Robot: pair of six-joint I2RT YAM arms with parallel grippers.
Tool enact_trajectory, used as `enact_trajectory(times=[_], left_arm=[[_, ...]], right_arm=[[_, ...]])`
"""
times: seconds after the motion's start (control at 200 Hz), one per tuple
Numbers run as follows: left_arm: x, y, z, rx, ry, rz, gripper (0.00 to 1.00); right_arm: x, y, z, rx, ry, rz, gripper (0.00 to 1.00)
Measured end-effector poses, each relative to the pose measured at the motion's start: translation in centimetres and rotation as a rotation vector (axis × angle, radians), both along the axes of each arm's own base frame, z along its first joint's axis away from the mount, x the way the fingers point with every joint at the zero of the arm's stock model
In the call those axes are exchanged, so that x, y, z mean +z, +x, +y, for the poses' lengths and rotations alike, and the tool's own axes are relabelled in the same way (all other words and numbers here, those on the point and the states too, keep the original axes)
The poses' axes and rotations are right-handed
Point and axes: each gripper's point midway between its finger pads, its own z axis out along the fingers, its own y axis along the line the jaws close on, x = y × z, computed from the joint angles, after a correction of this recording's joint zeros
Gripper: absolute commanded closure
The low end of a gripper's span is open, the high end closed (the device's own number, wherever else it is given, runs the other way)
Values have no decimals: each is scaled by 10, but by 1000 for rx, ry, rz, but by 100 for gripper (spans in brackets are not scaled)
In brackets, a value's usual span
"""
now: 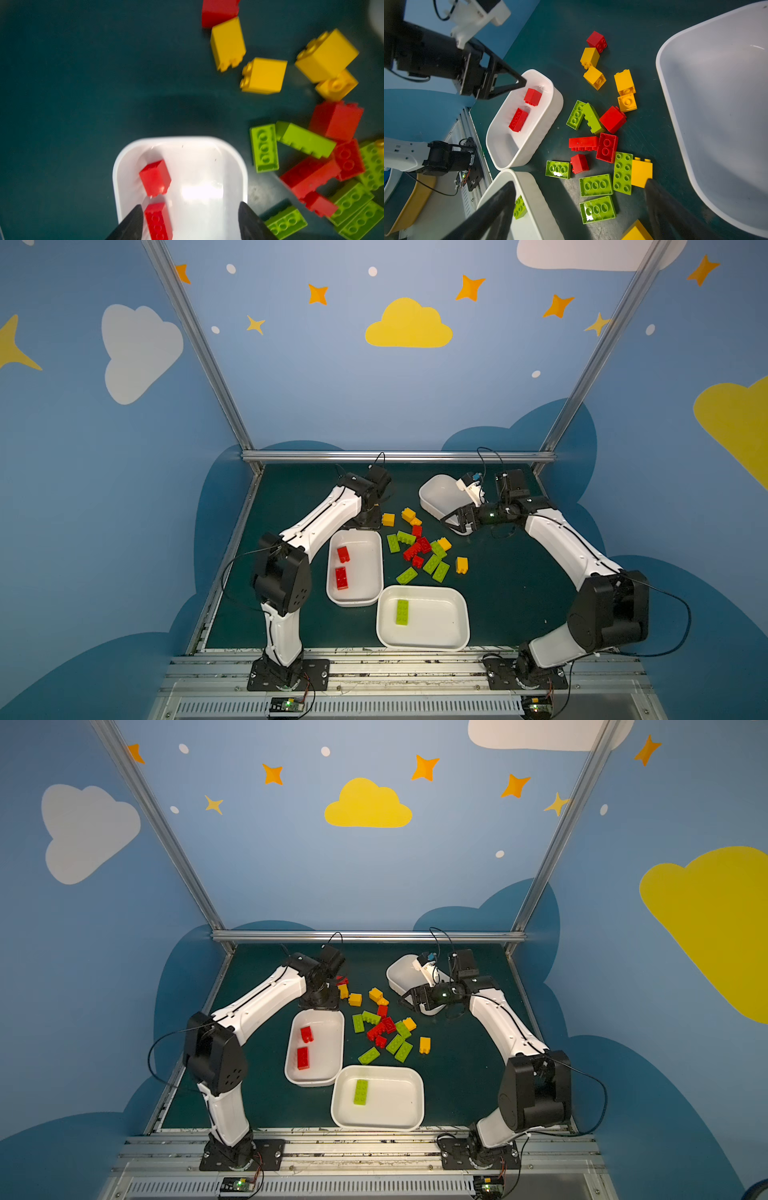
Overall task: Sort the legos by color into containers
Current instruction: 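Reach the left gripper to the pile and grasp a small red brick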
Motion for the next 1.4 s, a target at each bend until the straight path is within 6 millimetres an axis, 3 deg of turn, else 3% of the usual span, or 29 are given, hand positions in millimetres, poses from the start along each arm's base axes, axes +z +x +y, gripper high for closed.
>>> enact_trajectory(times=[0.325,0.52,0.956,1.276,1.396], left_arm=[[-37,92,-8,11,-48,-48,26],[-57,129,-13,25,-80,-68,25],[-100,152,-14,54,-92,-67,29],[-119,169,-7,21,-93,-89,40],[-117,174,-7,9,-110,-104,48]], right_arm=[[1,1,0,-1,1,-8,5],[1,2,0,-1,0,-9,5],[3,3,-1,-5,1,-13,5],[6,6,-3,-9,2,-22,5],[6,6,-4,-11,1,-20,5]])
